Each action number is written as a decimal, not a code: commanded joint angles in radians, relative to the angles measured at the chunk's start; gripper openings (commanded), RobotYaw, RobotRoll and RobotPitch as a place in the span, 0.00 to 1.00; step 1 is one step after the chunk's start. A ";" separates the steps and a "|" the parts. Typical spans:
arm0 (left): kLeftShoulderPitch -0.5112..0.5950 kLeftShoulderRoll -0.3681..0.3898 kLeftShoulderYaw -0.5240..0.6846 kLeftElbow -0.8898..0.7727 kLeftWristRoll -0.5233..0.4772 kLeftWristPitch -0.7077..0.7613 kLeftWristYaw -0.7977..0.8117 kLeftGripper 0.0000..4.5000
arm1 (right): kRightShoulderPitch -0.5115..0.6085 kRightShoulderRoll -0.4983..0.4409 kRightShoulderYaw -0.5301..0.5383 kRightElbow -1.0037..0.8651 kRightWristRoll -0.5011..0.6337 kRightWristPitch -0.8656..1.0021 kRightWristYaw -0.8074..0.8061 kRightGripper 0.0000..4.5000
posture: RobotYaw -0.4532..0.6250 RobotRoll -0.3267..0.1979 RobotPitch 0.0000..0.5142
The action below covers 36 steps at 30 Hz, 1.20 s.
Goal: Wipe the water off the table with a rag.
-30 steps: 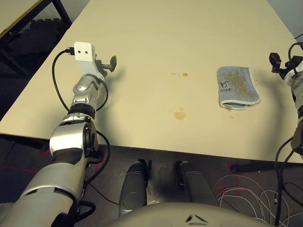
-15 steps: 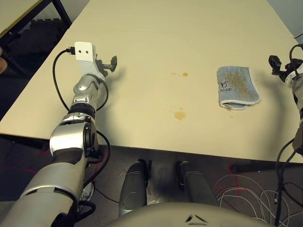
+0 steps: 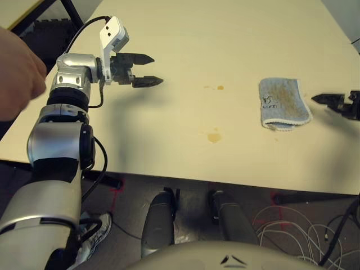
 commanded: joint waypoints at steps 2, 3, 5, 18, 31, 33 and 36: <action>0.019 0.010 -0.019 -0.043 0.013 0.018 -0.041 1.00 | 0.024 0.025 -0.018 0.010 0.011 0.020 0.014 0.99 | 0.55 0.62 0.40; 0.024 0.009 -0.020 -0.050 0.011 0.021 -0.044 1.00 | 0.022 0.036 -0.028 0.009 0.020 0.025 0.016 0.99 | 0.55 0.62 0.40; 0.032 0.008 -0.020 -0.063 0.008 0.026 -0.050 1.00 | 0.015 0.057 -0.032 0.007 0.023 0.036 0.035 0.99 | 0.55 0.62 0.40; 0.024 -0.018 -0.019 -0.077 0.005 0.025 -0.032 1.00 | -0.028 0.234 0.031 -0.010 -0.009 0.086 0.107 0.99 | 0.56 0.62 0.36; 0.010 -0.038 -0.016 -0.066 0.005 0.013 -0.004 1.00 | -0.029 0.299 -0.103 -0.019 0.063 -0.046 -0.248 0.61 | 0.54 0.62 0.32; 0.008 -0.041 -0.016 -0.063 0.006 0.010 -0.001 1.00 | -0.032 0.299 -0.136 -0.023 0.088 -0.047 -0.298 0.44 | 0.54 0.62 0.32; 0.003 -0.047 -0.016 -0.056 0.007 0.007 0.005 1.00 | -0.053 0.304 -0.174 -0.042 0.122 -0.059 -0.343 0.19 | 0.52 0.62 0.31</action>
